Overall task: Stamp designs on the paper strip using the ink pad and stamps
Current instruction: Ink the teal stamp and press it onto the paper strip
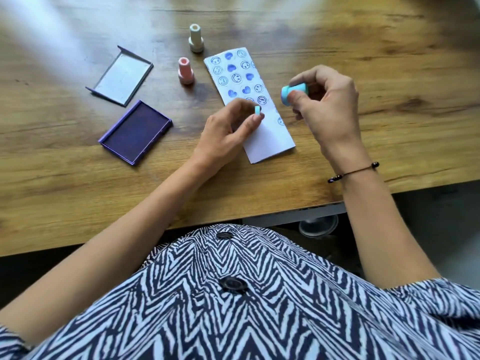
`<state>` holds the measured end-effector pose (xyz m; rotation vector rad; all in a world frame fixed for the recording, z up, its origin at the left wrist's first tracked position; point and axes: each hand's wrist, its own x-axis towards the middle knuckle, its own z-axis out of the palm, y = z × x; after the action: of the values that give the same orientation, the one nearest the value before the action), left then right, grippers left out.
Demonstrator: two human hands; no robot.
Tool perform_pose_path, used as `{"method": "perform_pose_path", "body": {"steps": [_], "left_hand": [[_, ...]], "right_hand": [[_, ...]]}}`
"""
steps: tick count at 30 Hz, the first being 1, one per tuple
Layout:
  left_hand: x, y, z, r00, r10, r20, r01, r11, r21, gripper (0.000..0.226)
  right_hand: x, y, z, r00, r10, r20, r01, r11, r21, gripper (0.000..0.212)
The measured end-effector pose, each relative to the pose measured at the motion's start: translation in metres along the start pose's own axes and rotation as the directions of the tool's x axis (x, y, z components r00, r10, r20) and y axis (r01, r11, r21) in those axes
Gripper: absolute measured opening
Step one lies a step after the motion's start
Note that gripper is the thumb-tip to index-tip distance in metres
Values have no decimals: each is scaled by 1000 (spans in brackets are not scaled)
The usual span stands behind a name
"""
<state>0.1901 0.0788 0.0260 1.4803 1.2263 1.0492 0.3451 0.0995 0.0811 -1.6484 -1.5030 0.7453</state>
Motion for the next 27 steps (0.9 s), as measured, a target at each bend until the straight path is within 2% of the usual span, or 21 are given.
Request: {"method": "perform_pose_path", "body": {"steps": [2, 5, 7, 12, 19, 22, 27], "left_hand": [[-1, 1, 0, 998, -48, -49, 39, 983, -179, 20], [-3, 1, -1, 992, -112, -59, 81, 920, -382, 17], [-4, 1, -1, 992, -120, -46, 85, 884, -460, 14], [-6, 4, -3, 992, -102, -68, 52, 851, -523, 15], [-9, 6, -17, 993, -69, -100, 26, 925, -380, 8], [-10, 6, -24, 986, -132, -99, 87, 924, -372, 4], [-11, 2, -41, 961, -269, -55, 206, 839, -504, 16]], "right_hand": [[-3, -1, 2, 998, 49, 29, -53, 987, 155, 10], [-11, -5, 10, 981, 143, 129, -185, 885, 427, 14], [-18, -7, 17, 970, 163, 181, -232, 845, 482, 11], [-26, -11, 29, 977, 109, 182, -183, 867, 463, 11], [-26, -11, 38, 980, 20, 197, -97, 916, 390, 14], [-25, -14, 47, 979, -5, 202, -63, 942, 329, 15], [-20, -26, 66, 970, -101, 222, 53, 975, 215, 13]]}}
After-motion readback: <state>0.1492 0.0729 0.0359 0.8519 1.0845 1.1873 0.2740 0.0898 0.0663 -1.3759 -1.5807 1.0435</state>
